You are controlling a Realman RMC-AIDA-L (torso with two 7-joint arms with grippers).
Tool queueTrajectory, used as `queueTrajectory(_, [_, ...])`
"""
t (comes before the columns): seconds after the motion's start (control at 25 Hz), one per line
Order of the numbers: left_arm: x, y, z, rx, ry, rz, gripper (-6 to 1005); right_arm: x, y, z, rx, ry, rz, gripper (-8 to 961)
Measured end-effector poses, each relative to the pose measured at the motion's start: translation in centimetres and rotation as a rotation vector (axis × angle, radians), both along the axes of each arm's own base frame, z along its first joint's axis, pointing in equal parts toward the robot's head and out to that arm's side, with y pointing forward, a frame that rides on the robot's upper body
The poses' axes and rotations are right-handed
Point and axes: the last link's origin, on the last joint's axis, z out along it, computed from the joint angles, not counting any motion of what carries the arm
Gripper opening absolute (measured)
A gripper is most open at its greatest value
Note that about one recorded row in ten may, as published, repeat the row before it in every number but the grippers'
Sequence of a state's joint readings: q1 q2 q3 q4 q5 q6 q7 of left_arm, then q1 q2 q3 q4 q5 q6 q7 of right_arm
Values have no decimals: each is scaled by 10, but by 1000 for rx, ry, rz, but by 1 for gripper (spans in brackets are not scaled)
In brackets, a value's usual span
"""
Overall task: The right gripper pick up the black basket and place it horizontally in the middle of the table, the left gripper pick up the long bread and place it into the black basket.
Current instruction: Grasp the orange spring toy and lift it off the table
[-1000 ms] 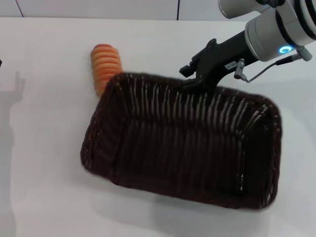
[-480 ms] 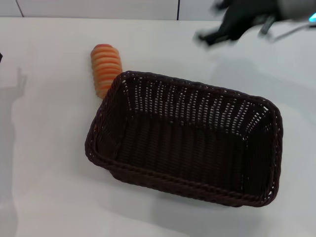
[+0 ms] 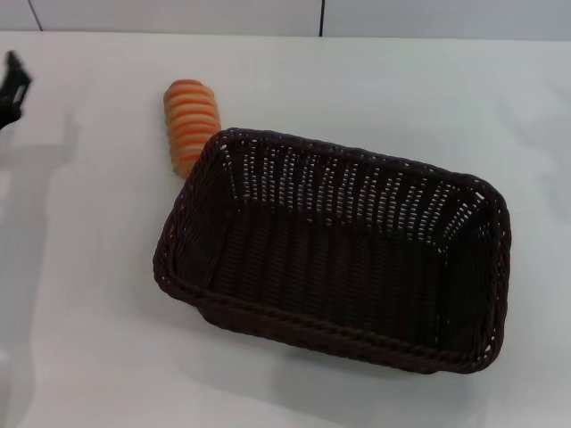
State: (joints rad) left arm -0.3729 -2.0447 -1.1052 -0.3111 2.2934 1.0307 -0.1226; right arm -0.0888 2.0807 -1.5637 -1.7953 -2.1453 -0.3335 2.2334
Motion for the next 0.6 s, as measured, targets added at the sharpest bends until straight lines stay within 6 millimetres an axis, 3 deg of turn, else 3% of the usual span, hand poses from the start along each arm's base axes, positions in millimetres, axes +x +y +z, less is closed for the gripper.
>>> queueTrajectory(0.12, [12,12,-4,-75,5,-57,847,35,-19,-8,87,55,-109,825])
queueTrajectory(0.16, [16,19,-5,-122,-12,-69,847,63,-31,-16,137,126,-200,825])
queueTrajectory(0.2, [20,26,-6,-169,-25,-77,847,76,-37,-19,176,159,-241,825])
queueTrajectory(0.24, [24,31,-6,-204,-33,-80,847,76,-37,-19,176,159,-241,825])
queueTrajectory(0.36, [32,42,-6,-296,-25,-80,848,114,-59,-28,367,252,-338,826])
queueTrajectory(0.56, [79,67,-14,-516,103,-23,849,141,-82,-31,549,308,-365,826])
queueTrajectory(0.6, [79,67,-14,-516,103,-23,849,145,-86,-31,570,314,-372,826])
